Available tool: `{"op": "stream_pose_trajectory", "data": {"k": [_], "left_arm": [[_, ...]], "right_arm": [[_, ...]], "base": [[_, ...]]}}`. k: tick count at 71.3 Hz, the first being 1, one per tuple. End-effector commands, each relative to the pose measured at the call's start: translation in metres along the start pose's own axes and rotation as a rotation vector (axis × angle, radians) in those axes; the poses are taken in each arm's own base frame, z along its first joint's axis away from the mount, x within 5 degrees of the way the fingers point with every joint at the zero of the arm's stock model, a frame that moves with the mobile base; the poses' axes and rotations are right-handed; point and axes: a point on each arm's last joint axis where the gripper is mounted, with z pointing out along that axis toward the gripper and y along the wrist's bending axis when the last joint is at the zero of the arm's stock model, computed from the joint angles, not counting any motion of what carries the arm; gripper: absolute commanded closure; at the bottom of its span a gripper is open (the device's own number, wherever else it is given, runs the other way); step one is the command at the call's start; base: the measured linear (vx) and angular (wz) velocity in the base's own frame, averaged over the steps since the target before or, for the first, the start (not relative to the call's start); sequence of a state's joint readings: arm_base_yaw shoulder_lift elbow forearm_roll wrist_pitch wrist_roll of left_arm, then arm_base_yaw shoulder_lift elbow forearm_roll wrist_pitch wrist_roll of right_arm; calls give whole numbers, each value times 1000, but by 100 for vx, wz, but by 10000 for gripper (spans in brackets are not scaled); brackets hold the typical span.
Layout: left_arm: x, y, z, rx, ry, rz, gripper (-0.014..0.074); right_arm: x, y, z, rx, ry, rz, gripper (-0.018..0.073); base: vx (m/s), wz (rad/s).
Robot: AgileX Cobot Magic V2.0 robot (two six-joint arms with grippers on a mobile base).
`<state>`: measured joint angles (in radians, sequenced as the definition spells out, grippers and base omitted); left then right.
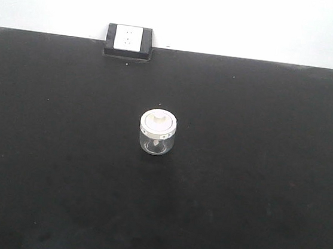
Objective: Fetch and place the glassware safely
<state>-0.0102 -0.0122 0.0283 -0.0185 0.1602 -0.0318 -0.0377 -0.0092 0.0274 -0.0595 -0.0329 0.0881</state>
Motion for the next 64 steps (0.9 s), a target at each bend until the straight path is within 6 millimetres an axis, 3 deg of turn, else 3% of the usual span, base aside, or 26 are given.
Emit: {"op": "stream_pose_trajectory", "data": {"k": [1, 64], "left_arm": [[2, 0, 1, 8, -61, -18, 603], [2, 0, 1, 8, -60, -18, 603]], "right_arm": [[2, 1, -1, -9, -40, -13, 563], [2, 1, -1, -19, -33, -23, 563]], "base": [[0, 0], [0, 0]]}}
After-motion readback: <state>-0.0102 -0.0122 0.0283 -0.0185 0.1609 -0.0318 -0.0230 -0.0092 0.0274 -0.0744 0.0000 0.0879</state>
